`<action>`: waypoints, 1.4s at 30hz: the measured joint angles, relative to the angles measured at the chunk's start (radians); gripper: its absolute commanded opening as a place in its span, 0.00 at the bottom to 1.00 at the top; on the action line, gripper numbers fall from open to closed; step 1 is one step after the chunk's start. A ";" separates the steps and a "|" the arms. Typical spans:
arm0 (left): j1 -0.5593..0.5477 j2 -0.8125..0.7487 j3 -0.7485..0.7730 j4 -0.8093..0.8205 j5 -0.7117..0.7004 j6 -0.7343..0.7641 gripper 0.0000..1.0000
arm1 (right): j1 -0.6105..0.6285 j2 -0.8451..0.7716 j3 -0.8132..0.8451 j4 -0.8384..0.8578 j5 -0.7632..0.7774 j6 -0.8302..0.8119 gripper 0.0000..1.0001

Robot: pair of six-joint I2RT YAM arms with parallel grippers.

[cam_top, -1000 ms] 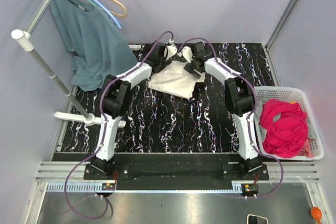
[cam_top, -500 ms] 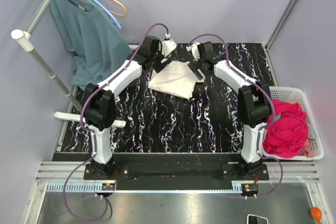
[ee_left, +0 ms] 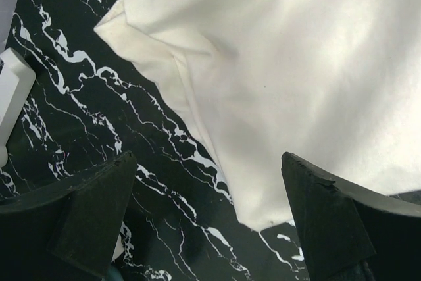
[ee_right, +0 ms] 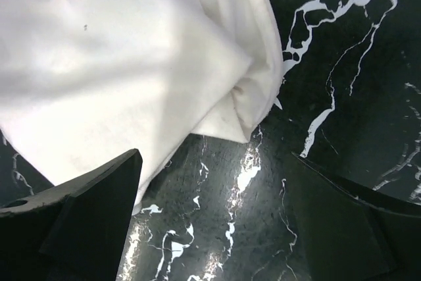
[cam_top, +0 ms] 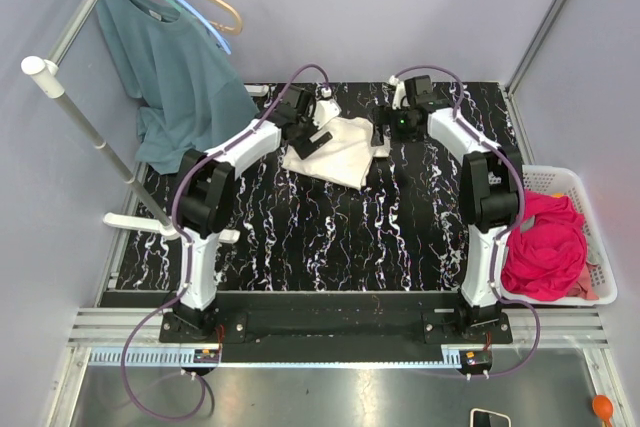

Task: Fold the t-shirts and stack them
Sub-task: Fold the tshirt, then neatly place the folded tshirt to the corner

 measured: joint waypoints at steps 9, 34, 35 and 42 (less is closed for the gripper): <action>0.000 0.063 0.031 0.012 -0.008 0.031 0.99 | -0.059 0.154 0.051 -0.007 -0.209 0.115 1.00; -0.003 0.095 -0.023 0.064 -0.014 0.042 0.99 | -0.028 0.276 0.149 0.077 -0.455 0.224 1.00; -0.003 0.094 -0.026 0.066 -0.014 0.039 0.99 | -0.019 0.282 0.154 0.082 -0.463 0.225 1.00; -0.004 0.068 -0.066 0.077 -0.016 0.030 0.99 | 0.055 0.314 0.192 0.108 -0.493 0.234 0.92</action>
